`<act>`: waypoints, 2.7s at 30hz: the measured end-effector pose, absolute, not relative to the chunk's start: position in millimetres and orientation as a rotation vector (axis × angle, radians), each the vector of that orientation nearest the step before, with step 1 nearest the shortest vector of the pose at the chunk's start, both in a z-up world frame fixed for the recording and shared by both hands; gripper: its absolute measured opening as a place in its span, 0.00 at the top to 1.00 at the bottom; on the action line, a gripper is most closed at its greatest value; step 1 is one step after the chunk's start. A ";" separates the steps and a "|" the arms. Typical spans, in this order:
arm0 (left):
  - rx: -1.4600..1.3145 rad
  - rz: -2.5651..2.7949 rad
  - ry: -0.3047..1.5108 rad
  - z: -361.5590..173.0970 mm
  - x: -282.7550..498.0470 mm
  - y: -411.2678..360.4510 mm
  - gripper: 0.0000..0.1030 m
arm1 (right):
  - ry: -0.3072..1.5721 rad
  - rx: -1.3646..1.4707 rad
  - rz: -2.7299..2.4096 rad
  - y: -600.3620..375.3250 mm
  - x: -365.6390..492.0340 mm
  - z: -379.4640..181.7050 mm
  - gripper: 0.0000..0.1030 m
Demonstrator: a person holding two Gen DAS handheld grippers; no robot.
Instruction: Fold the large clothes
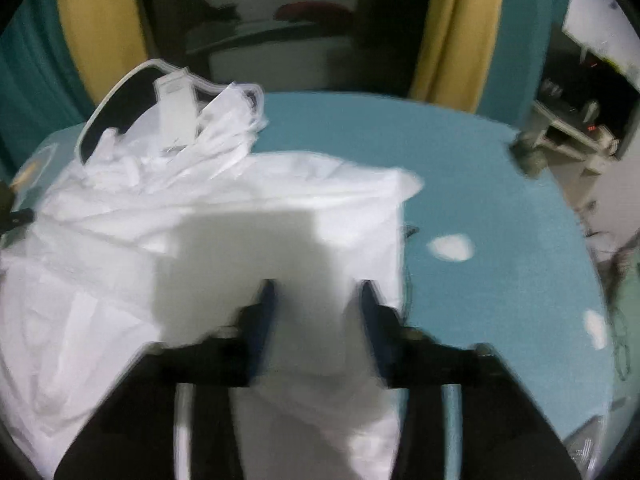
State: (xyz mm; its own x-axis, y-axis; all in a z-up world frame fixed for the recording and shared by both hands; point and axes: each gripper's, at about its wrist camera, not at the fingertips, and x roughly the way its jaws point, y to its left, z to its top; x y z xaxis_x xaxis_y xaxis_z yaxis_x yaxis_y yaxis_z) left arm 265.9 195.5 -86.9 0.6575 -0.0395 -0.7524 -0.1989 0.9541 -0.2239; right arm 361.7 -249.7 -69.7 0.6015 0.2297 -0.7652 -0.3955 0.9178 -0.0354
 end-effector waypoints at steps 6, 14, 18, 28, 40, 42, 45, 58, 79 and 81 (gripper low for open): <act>-0.300 0.022 0.775 -57.5 283.0 190.1 0.44 | 0.716 -0.259 0.472 -214.5 386.1 -20.1 0.33; -0.285 -0.053 0.805 -54.4 323.2 171.8 0.44 | 0.706 -0.363 0.637 -102.1 460.5 -28.6 0.32; -0.296 -0.077 0.789 -51.3 339.8 172.2 0.44 | 0.732 -0.389 0.675 -59.3 481.6 -39.3 0.32; -0.264 -0.008 0.888 -73.6 400.3 177.7 0.44 | 0.767 -0.526 0.550 -56.9 488.0 -71.1 0.47; -0.245 0.021 0.939 -90.9 405.6 187.3 0.44 | 0.854 -0.474 0.411 -142.6 489.8 -65.8 0.45; -0.253 0.000 0.929 -89.4 402.4 188.2 0.44 | 0.875 -0.408 0.423 -155.2 489.6 -58.1 0.45; -0.240 -0.042 0.914 -81.9 390.5 186.4 0.44 | 0.871 -0.362 0.440 -163.5 483.9 -43.4 0.45; -0.326 -0.130 0.766 -26.6 381.1 189.3 0.43 | 0.996 -0.093 0.604 -142.6 533.0 -47.8 0.40; -0.221 -0.342 1.007 -95.7 419.5 161.4 0.35 | 0.831 -0.385 0.839 -189.4 459.3 -37.5 0.84; -0.207 -0.353 0.990 -95.1 423.2 160.2 0.40 | 0.856 -0.396 0.860 -195.5 457.0 -43.7 0.82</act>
